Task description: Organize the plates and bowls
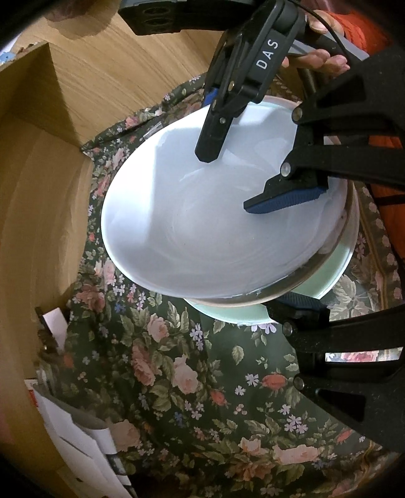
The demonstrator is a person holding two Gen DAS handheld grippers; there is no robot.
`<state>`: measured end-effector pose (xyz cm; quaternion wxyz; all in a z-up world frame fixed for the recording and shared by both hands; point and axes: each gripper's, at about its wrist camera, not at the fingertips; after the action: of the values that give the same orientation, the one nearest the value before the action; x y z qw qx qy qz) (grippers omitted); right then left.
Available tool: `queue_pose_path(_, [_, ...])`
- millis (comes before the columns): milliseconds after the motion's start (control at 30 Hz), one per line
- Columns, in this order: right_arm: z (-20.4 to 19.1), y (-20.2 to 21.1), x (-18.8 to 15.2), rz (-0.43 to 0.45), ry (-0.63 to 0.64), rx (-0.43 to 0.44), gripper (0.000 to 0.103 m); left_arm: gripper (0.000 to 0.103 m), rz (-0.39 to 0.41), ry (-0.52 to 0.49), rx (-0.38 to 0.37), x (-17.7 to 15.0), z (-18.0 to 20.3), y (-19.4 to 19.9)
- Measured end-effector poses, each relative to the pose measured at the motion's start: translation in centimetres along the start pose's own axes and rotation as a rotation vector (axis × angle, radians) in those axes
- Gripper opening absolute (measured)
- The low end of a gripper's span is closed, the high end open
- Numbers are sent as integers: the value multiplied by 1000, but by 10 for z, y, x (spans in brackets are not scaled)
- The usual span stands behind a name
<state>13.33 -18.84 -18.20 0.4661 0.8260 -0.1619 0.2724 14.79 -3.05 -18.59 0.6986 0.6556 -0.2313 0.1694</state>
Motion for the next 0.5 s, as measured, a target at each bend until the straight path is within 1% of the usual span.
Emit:
queue_pose_path(67, [1,-2,0,-1,4,-5,31,48,12,-9,7,1,1,1])
queue_pose_path(133, [2,-2,-1,4,10,-7,31,48,8,-6,-4,1,0,2])
queue_pose_path(300, [4,-2,-1,2,6,16,33,46,20,-2,-10,3,-3,0])
queue_pose_path(367, [3,0,-2,11,14,2,33,46,21,1,-11,3,-3,0])
queue_pose_path(467, [3,7,-4,23,21,-18,33,46,58,11,29,2,-5,8])
queue_pose_path(500, [3,10,-4,29,19,-20,33,47,67,15,32,2,-6,11])
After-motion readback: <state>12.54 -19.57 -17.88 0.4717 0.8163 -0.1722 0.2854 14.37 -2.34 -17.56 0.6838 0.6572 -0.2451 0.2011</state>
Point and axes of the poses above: each gripper's, at about its wrist camera, not at the fingertips, and y roughly against the way its jaws point, z to its right, x to its top, and after that the axes turned 9 degrees about x, right-handed
